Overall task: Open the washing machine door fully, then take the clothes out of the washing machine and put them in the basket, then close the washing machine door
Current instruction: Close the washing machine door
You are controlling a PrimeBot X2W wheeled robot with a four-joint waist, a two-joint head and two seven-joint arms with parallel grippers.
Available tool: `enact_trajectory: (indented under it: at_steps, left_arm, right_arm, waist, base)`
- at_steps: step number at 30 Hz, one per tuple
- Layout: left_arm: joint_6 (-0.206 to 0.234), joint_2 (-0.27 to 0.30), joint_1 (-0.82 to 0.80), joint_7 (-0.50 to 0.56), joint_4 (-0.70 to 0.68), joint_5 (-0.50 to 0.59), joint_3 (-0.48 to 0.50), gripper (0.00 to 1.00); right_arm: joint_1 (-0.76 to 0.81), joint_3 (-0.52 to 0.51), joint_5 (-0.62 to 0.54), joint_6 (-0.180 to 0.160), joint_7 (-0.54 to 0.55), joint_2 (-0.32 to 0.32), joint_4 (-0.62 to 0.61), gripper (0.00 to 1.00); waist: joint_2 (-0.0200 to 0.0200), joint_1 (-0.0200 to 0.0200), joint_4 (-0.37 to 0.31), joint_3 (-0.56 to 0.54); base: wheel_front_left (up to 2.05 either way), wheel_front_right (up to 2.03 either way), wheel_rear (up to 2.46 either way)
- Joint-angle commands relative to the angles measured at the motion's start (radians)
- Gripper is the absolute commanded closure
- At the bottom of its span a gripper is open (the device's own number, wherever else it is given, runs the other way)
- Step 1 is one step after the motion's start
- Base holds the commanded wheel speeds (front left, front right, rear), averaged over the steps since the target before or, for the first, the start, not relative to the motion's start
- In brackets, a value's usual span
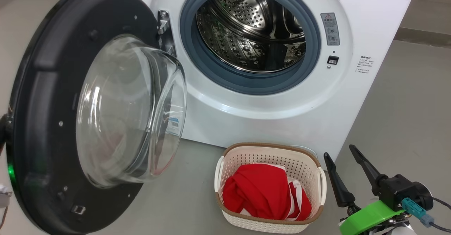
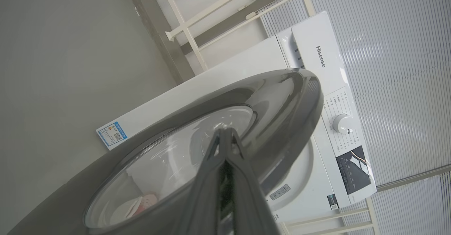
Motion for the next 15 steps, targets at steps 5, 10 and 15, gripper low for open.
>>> enact_trajectory:
  at_steps: [5, 10, 15]
  left_arm:
    - [0.030, 0.010, 0.061, 0.015, -0.132, -0.069, -0.051, 1.00]
    - [0.065, 0.010, 0.115, -0.005, -0.181, -0.146, -0.117, 1.00]
    - [0.095, 0.010, 0.184, -0.055, -0.246, -0.217, -0.204, 1.00]
  right_arm:
    - [-0.026, 0.014, 0.015, 0.000, -0.006, -0.005, -0.021, 0.00]
    - [-0.026, 0.013, 0.016, 0.000, -0.006, -0.002, -0.020, 0.00]
    - [-0.028, 0.009, 0.016, 0.000, -0.006, 0.001, -0.020, 0.00]
  waist:
    - [-0.0001, 0.0000, -0.006, 0.007]
    - [-0.0001, 0.0000, -0.013, 0.010]
    - [-0.0001, 0.0000, -0.024, 0.014]
  base:
    - [0.00, 0.00, 0.00]
    - [0.00, 0.00, 0.00]
    - [0.00, 0.00, 0.00]
